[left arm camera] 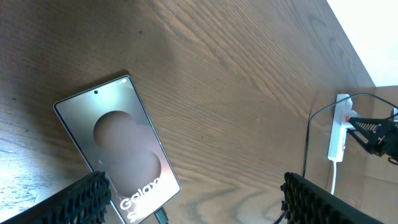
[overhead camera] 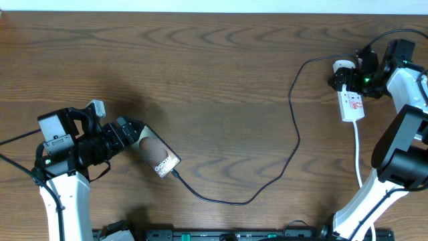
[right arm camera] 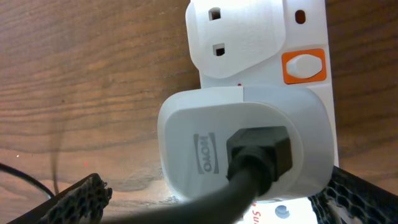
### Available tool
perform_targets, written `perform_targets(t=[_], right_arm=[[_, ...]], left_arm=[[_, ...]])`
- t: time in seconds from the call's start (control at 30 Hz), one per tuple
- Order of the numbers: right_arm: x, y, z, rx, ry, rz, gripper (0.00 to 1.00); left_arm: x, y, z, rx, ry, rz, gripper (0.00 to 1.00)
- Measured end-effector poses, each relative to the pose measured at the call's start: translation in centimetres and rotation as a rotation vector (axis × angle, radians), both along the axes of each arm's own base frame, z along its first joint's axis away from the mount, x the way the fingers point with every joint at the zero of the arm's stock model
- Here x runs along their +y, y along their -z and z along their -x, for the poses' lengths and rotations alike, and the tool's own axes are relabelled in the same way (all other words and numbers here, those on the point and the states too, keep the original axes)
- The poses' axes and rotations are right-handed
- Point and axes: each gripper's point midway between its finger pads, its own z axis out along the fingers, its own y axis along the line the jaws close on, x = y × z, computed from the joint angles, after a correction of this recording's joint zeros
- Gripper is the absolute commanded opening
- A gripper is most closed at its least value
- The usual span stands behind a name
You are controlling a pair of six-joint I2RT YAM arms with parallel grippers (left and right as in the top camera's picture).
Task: Plug charger to phone and switch on socket
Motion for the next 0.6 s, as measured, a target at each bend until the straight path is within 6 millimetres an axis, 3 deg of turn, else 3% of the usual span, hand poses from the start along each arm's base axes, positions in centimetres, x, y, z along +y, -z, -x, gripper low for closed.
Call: perform_targets(t=[0.6], right_arm=[[0.02, 0.14, -0.55, 0.004, 0.040, -0.015, 0.99]], left_arm=[[-0.05, 0.08, 0.13, 0.007, 0.000, 0.003, 0.87]])
